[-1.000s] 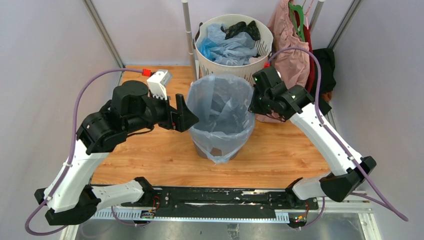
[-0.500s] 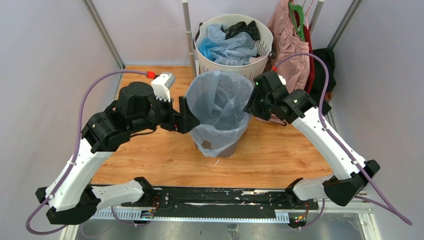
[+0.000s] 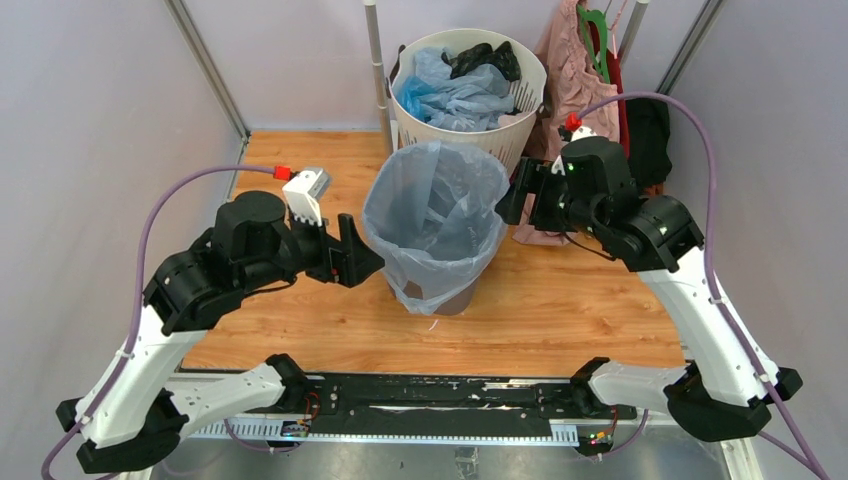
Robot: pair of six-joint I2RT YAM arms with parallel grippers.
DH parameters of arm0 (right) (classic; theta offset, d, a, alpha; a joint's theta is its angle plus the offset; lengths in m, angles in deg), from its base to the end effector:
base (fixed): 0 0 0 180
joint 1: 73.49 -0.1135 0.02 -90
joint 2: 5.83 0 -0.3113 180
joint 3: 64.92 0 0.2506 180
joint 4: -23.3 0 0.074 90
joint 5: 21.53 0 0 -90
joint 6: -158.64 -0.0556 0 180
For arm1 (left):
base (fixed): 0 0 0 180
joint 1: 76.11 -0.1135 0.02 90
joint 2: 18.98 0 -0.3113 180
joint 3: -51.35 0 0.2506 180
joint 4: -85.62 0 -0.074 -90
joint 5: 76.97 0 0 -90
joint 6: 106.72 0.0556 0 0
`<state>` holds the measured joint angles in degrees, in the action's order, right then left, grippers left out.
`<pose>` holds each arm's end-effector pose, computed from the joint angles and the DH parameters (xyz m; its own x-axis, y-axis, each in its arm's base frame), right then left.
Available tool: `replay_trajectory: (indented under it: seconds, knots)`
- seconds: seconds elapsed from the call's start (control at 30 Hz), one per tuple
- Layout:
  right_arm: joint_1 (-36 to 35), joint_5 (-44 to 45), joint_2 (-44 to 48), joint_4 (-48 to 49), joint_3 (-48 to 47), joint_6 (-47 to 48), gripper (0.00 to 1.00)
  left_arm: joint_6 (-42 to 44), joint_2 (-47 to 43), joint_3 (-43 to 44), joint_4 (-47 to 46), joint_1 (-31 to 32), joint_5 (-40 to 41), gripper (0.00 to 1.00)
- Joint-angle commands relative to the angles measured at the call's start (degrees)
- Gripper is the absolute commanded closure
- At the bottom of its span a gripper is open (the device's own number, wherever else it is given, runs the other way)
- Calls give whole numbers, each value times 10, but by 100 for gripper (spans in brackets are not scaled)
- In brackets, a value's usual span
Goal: Put the trash bags into the trash bin
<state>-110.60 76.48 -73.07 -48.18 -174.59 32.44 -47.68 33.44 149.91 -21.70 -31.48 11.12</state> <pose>0.1621 0.1129 0.5070 -0.6080 0.2734 -0.7454 -0.1750 0.8696 0.4617 0.0839 -0.0854 0.4830 -0.6448 -0.0859 -0.7595 0.4567 0.7534 -0.4730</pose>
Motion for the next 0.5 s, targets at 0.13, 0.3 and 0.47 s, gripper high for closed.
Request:
replay_trajectory:
  seconds: [0.13,0.3,0.47]
  knots:
    - [-7,-29,-10,-29,-21,116,26,-14,-30,-41,-9,4,10,11]
    - [-7,-128,2,15,14,87,79,-15,-32,-47,-10,4,11,11]
    - [-9,-217,116,126,169,7,72,-18,-39,-60,-9,4,16,12]
